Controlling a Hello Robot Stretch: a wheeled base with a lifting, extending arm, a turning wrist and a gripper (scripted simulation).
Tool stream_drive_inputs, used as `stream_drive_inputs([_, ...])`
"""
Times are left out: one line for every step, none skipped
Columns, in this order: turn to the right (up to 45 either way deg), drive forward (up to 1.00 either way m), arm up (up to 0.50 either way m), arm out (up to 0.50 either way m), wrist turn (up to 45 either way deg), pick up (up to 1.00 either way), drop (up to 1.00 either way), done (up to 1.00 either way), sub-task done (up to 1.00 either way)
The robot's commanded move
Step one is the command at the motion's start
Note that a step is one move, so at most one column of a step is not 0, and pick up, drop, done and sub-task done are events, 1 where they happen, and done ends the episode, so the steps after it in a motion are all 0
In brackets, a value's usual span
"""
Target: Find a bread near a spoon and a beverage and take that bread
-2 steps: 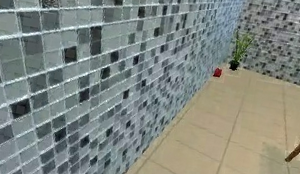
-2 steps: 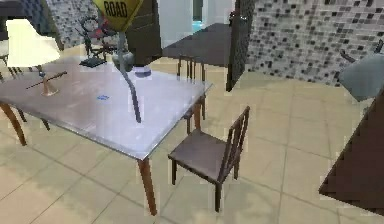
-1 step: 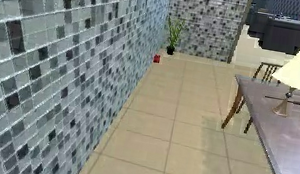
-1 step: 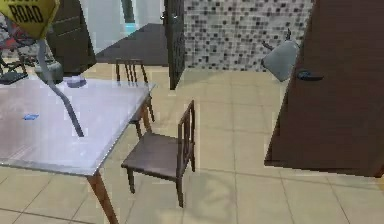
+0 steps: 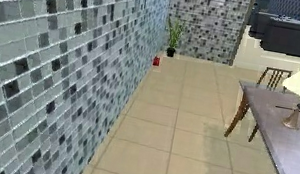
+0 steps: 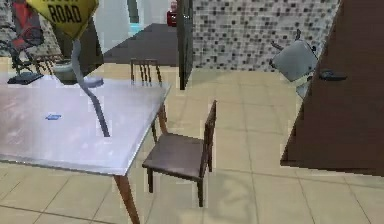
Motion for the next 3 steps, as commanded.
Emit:
stream_drive_inputs([9.0, 0.0, 0.0, 0.0, 0.0, 0.0, 0.0, 0.0, 0.0])
stream_drive_inputs([0.0, 1.0, 0.0, 0.0, 0.0, 0.0, 0.0, 0.0, 0.0])
stream_drive_inputs([3.0, 0.0, 0.0, 0.0, 0.0, 0.0, 0.0, 0.0, 0.0])
